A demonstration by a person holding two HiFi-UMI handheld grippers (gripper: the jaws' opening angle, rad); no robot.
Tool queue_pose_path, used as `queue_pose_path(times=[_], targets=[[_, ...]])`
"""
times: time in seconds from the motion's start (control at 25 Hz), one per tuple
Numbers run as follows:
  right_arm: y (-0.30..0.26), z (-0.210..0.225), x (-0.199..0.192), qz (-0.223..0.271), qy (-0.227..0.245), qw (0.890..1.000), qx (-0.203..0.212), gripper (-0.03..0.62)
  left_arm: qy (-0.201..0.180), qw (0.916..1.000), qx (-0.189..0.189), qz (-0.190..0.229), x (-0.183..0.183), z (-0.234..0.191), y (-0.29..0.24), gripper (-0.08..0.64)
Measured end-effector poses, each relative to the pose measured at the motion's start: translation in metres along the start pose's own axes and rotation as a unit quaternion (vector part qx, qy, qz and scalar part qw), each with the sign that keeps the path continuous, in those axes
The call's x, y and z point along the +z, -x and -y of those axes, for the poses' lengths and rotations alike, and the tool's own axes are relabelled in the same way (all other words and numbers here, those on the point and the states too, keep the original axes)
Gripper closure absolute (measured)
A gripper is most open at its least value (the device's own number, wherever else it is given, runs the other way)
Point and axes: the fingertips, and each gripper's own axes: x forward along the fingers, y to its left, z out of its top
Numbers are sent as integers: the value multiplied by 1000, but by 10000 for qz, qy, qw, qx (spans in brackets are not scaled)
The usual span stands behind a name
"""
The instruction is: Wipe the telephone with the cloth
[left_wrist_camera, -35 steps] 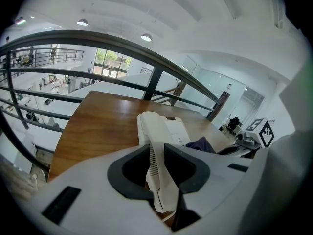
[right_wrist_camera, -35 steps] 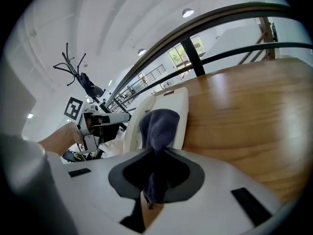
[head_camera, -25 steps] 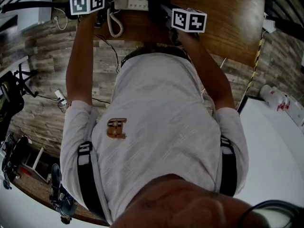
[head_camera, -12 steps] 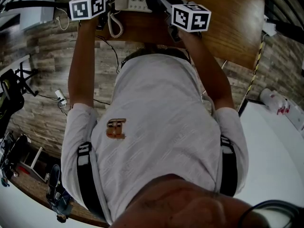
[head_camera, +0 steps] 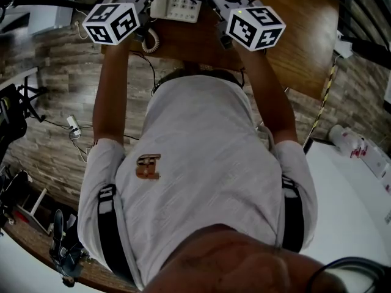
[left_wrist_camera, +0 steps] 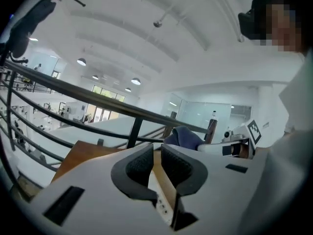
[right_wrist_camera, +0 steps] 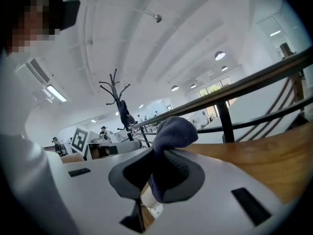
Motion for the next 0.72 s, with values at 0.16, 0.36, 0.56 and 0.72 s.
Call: queue_pose_path(times=[0.16, 0.36, 0.56, 0.72], targets=[[7, -20, 34, 414, 634, 9968, 239, 532, -322, 9974, -92, 643, 37, 21, 11, 512], [21, -43, 63, 880, 1392, 9850, 509, 532, -940, 9871, -197, 1278, 71, 52, 24, 523], [40, -67, 82, 1321, 1852, 9709, 746, 532, -1369, 9773, -184, 1604, 86, 78, 39, 534], [54, -73, 91, 1607, 1975, 9632, 862, 532, -1501, 9725, -179, 1772, 92, 91, 42, 540]])
